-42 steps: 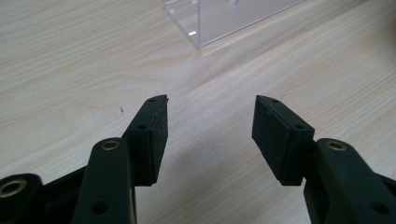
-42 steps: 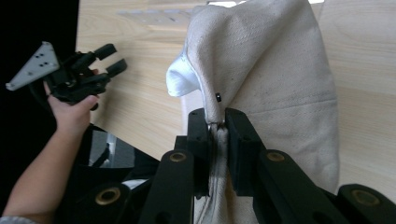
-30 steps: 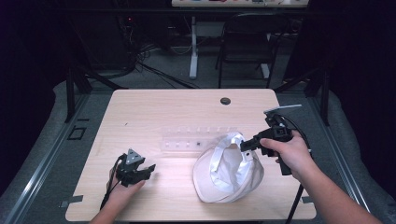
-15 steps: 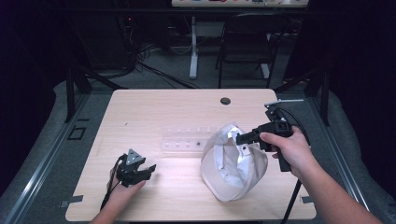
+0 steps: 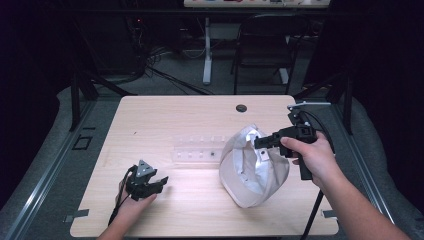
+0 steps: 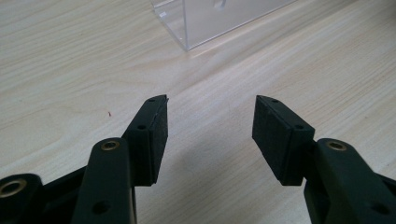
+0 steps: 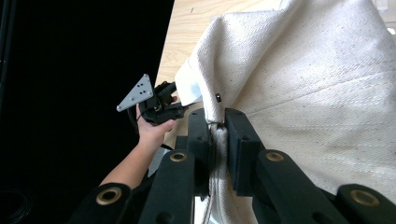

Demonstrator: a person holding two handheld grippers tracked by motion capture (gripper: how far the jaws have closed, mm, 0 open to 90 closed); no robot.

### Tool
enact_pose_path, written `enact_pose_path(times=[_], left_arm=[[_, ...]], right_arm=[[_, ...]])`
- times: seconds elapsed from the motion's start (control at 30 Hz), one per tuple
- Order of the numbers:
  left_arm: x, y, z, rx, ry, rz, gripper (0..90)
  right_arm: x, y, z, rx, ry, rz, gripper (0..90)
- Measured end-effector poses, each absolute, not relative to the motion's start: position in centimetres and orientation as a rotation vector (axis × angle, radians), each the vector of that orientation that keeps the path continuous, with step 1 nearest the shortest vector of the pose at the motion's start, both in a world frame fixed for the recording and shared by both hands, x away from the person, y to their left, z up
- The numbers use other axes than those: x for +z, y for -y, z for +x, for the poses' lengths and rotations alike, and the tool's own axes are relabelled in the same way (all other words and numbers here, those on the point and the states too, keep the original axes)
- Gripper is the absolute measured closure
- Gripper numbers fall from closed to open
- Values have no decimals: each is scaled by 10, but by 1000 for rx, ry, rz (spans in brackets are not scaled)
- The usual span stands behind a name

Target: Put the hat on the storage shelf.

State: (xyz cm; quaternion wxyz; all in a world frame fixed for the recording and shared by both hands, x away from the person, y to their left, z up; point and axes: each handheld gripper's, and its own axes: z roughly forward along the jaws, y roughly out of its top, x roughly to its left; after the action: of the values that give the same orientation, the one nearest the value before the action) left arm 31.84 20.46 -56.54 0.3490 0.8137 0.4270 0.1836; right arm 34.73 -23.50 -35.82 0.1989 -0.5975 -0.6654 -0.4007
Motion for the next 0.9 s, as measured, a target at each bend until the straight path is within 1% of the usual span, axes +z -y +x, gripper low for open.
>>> enact_pose_path(times=[0.47, 0.67, 0.9], left_arm=[[-560, -189, 312, 447, -1048, 2095, 448], [-558, -184, 310, 440, -1033, 2091, 447], [-553, -182, 308, 387, -1025, 2049, 449]], right_arm=[[-352, 227, 354, -1170, 1854, -1628, 816], [-342, 225, 359, -1201, 1842, -1635, 816], [-330, 222, 367, -1252, 1829, -1640, 816]])
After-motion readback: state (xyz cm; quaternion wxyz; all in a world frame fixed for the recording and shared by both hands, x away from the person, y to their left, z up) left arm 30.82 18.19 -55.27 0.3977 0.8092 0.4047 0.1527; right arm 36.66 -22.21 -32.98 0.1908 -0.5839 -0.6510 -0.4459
